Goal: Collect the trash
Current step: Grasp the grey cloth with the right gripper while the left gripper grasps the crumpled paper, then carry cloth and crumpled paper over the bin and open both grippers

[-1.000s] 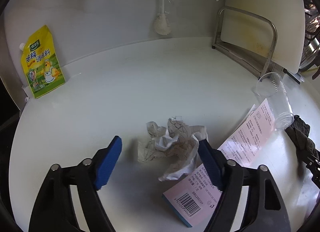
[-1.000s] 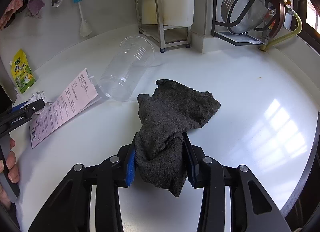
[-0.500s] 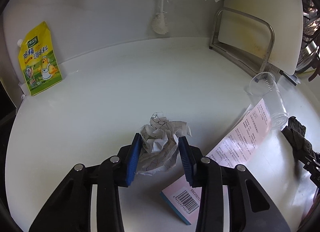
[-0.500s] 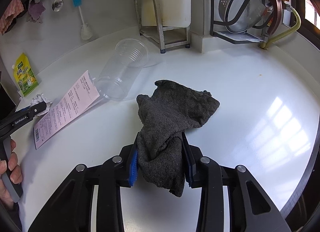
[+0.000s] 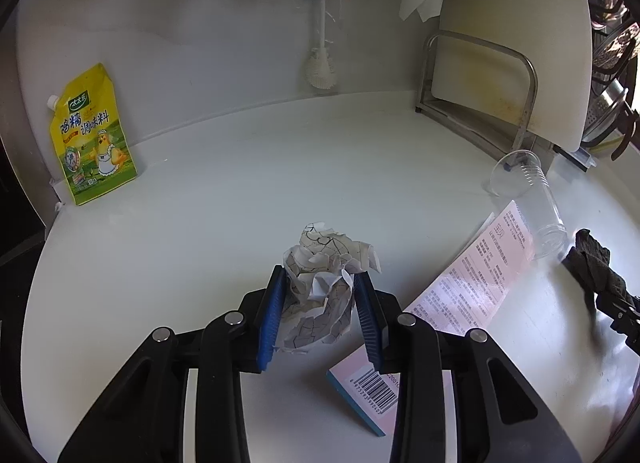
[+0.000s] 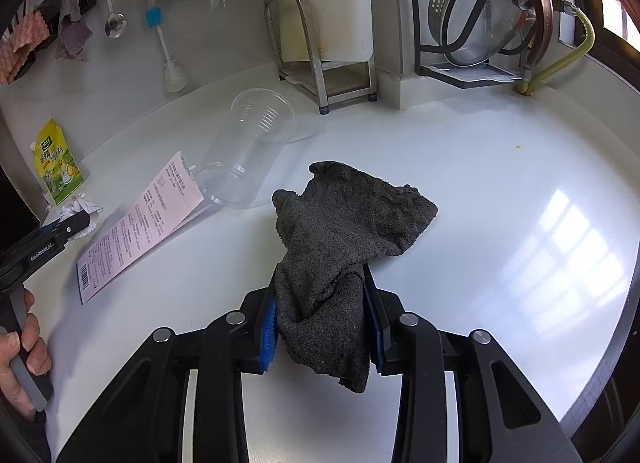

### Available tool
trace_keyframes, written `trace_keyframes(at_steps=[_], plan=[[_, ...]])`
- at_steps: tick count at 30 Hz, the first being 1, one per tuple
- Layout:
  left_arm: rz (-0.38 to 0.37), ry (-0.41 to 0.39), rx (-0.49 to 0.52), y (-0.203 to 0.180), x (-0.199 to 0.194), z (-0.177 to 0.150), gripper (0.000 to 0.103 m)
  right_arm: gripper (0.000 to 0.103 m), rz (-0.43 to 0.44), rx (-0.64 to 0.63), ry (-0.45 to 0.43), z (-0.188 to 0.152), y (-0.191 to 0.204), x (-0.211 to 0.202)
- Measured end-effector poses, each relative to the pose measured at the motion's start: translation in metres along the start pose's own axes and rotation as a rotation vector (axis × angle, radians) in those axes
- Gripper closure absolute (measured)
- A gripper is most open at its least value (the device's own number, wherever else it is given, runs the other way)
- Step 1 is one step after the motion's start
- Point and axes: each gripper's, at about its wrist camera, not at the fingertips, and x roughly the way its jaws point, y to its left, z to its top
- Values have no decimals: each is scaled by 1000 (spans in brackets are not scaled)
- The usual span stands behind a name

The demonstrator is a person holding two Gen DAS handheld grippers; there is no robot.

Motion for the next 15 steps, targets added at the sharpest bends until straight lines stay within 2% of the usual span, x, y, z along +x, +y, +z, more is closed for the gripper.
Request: trace_keyframes(at_steps=[9, 15], plan=[[11, -33, 27, -7, -16, -7, 68, 69, 17, 9, -39, -3, 0, -12], [33, -86, 71, -17, -29, -11, 68, 69, 16, 5, -68, -7, 4, -20]])
